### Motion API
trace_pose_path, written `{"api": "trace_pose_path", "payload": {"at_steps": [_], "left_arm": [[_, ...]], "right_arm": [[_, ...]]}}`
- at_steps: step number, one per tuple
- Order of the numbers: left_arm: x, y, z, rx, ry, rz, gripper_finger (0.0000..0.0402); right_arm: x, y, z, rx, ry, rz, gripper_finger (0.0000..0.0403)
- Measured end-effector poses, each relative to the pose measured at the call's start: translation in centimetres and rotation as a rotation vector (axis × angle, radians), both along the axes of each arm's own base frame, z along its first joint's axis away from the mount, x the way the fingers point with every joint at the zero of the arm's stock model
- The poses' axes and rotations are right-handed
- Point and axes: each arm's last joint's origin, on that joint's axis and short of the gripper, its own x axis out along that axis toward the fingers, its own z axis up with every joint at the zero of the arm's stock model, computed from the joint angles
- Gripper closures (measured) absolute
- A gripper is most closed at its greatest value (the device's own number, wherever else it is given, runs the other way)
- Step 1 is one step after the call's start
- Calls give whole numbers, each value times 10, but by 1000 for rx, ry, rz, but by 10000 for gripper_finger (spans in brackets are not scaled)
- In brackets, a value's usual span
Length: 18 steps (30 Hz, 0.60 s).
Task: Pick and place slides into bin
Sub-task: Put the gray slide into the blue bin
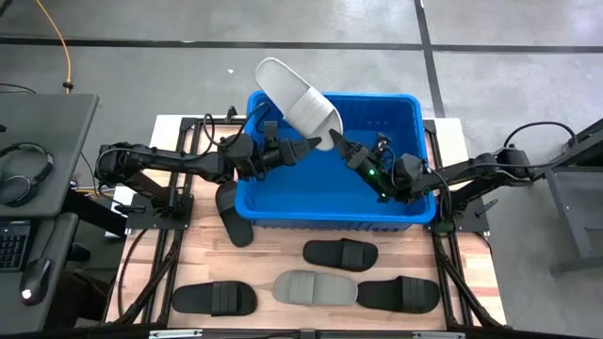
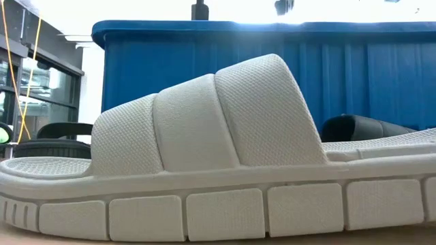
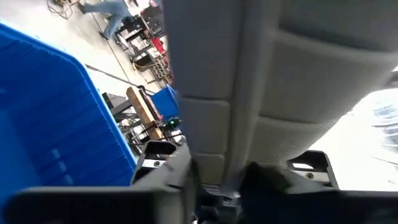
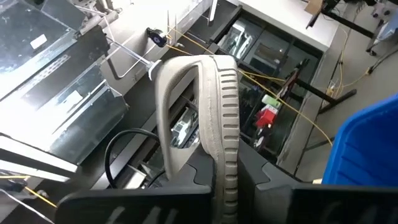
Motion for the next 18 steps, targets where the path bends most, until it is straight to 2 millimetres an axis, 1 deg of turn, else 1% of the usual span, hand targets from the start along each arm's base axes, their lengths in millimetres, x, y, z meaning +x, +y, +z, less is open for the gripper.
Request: {"api": "trace_pose_path", "payload": {"at_steps": [2, 6, 8, 10, 13, 15, 18], "left_arm": [[0, 0, 0, 7, 4, -10, 369], [0, -1, 1, 1, 0, -50, 367], [-1, -2, 3, -11, -6, -90, 365], [-3, -4, 5, -2, 5, -128, 371], [-9, -6, 8, 30, 53, -159, 371], [-13, -7, 7, 19, 94, -163, 371], [-21, -8, 3, -17, 190, -162, 371]], "right_arm": [[0, 0, 0, -1, -6, 11, 402], [-4, 1, 5, -41, -6, 46, 390], [-8, 2, 9, -88, 25, 65, 380], [-14, 5, 13, -123, 69, 90, 368], [-25, 10, 17, -145, 157, 118, 349], [-34, 13, 19, -137, 210, 109, 333], [-54, 14, 31, -101, 219, 52, 303]]}}
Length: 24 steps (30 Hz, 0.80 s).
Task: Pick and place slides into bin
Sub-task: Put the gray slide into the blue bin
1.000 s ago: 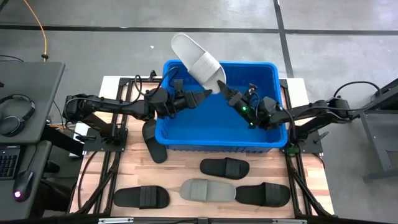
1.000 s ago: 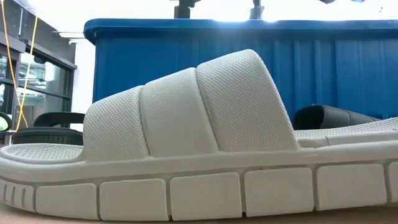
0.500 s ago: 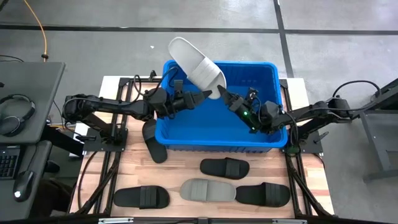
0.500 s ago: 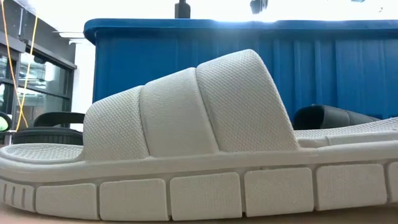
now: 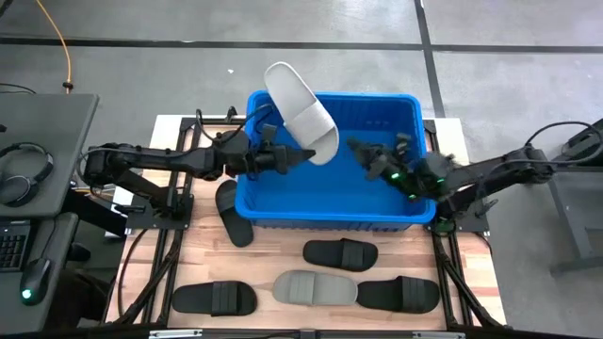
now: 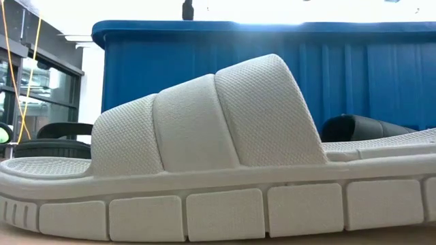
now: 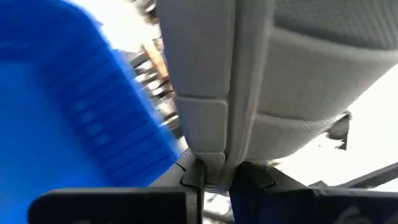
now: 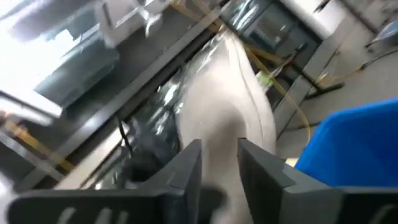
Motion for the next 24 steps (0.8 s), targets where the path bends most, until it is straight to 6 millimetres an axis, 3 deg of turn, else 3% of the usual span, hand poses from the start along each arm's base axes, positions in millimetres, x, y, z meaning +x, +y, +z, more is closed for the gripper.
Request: {"api": "trace_pose_path", "payload": {"at_steps": [5, 12, 18, 24], "left_arm": [[-10, -3, -9, -38, 161, -41, 371], [-18, -2, -25, -123, 342, -115, 371], [-27, 8, -38, -299, 456, -62, 371], [-36, 34, -50, -455, 507, 31, 372]], "right_arm": [[-29, 7, 2, -21, 142, -75, 250], [-72, 4, 17, -52, 171, -90, 193], [-97, 2, 24, -56, 148, -39, 175], [-106, 7, 22, -101, 173, 85, 176]]}}
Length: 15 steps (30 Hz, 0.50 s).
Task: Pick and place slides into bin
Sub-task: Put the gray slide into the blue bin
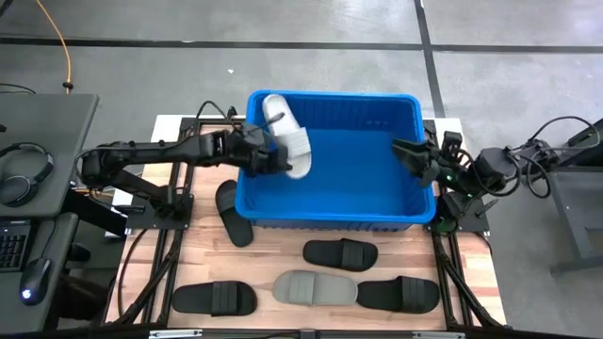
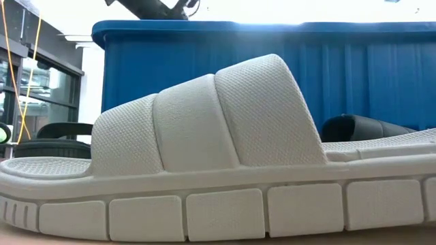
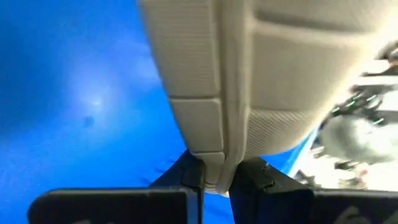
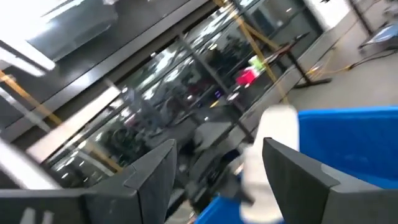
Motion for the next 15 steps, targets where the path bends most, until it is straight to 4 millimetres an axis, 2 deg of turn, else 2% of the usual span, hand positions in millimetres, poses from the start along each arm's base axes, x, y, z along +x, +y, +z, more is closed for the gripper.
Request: {"api": "trace_pose_path", "payload": {"at_steps": [2, 7, 11, 15], "left_arm": [[2, 11, -2, -37, -30, 12, 372], [12, 32, -21, -132, -20, 37, 372], [24, 35, -40, -236, 2, -21, 372], [34, 37, -51, -272, -12, -67, 372]], "right_arm": [[-2, 1, -2, -13, 23, 30, 176], [-5, 5, -7, -9, 62, 77, 174], [-11, 4, -9, 8, 71, 94, 176], [-15, 2, -7, 13, 63, 91, 174]]}}
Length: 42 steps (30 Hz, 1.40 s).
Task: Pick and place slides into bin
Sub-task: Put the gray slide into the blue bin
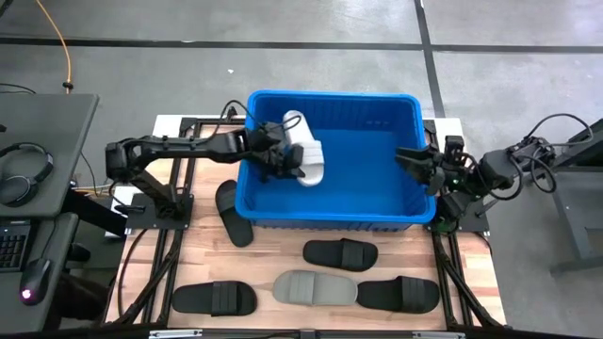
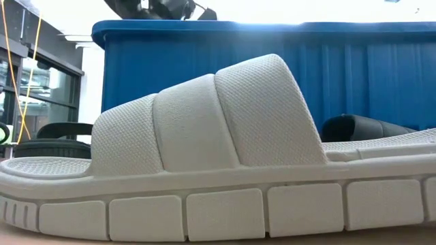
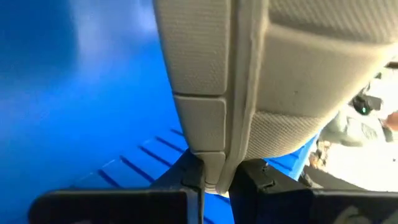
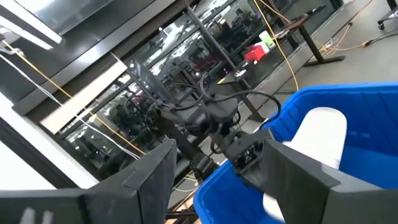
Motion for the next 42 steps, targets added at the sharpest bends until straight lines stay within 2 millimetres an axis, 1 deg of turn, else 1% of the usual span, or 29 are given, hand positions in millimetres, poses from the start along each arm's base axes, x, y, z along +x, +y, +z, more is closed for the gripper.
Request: {"api": "trace_pose_path", "payload": {"at_steps": [5, 7, 10, 12, 16, 18, 23, 27, 30, 33, 37, 42], "left_arm": [[10, 10, -24, -80, 6, -68, 372], [11, 13, -33, -118, 25, -85, 372], [8, 19, -42, -162, 72, -56, 372], [5, 23, -44, -170, 84, -54, 372], [-7, 32, -49, -191, 153, -42, 372], [-12, 38, -50, -203, 160, -44, 372], [-21, 44, -53, -203, 201, -33, 371], [-20, 47, -62, -222, 228, -28, 372], [-19, 46, -70, -261, 238, -58, 370], [-16, 42, -71, -284, 228, -94, 352], [-16, 42, -69, -299, 216, -125, 316], [-12, 43, -63, -300, 214, -146, 278]], "right_arm": [[-5, -3, 1, 0, -4, -18, 176], [-6, -4, 1, 3, -7, -26, 175], [-6, -4, 1, 3, -7, -27, 174], [-6, -4, 1, 8, -9, -26, 175], [-6, -4, 1, 10, -10, -19, 178], [-6, -4, 1, 9, -8, -23, 180], [-6, -4, 1, -2, 1, -26, 180], [-6, -4, 0, -4, 5, -26, 178], [-6, -4, 0, -4, 5, -26, 178], [-6, -4, 0, -6, 8, -31, 179], [-6, -5, 0, -17, 17, -52, 183], [-6, -4, -1, -36, 25, -50, 181]]}}
